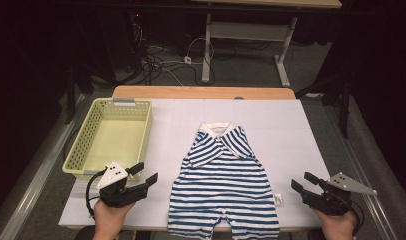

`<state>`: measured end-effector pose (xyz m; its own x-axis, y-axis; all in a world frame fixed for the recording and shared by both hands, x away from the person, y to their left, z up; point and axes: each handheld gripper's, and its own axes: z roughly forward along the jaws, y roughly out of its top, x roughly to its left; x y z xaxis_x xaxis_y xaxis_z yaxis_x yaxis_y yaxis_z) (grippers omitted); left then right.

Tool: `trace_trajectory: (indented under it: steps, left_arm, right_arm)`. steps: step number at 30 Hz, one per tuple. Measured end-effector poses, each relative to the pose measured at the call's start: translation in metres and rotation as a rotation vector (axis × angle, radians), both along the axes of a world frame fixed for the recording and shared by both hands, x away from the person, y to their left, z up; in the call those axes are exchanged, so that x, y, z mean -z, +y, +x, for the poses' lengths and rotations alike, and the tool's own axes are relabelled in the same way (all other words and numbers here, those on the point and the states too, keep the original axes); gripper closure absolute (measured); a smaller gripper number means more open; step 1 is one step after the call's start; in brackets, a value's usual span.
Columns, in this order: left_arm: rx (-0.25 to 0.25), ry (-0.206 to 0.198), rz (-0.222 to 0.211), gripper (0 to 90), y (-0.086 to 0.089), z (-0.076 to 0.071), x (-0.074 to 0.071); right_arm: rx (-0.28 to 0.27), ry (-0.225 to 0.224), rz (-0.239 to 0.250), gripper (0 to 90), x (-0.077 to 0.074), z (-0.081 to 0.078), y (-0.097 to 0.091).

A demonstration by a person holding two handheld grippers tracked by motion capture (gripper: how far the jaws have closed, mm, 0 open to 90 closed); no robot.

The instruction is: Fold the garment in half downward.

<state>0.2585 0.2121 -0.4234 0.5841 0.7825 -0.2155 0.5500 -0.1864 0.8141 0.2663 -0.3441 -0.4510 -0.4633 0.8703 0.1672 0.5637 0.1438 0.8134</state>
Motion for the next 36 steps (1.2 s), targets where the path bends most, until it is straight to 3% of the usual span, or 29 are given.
trace_trajectory:
  steps: [12,17,24,36]
  left_arm:
    - [0.060,0.009,0.006,36.0,-0.022,0.007,0.005]
    - [0.080,0.015,-0.018,36.0,-0.025,0.010,0.006]
    - [0.081,0.019,-0.030,36.0,-0.028,0.013,0.008]
    - [0.102,0.024,-0.007,36.4,-0.046,0.025,0.013]
  right_arm:
    - [-0.006,-0.016,0.007,41.1,-0.001,-0.001,0.003]
    - [0.016,-0.061,0.024,42.8,-0.005,-0.002,0.005]
    - [-0.023,-0.076,0.007,43.5,-0.005,0.000,0.015]
    - [-0.074,-0.072,0.010,44.5,-0.003,0.008,0.027]
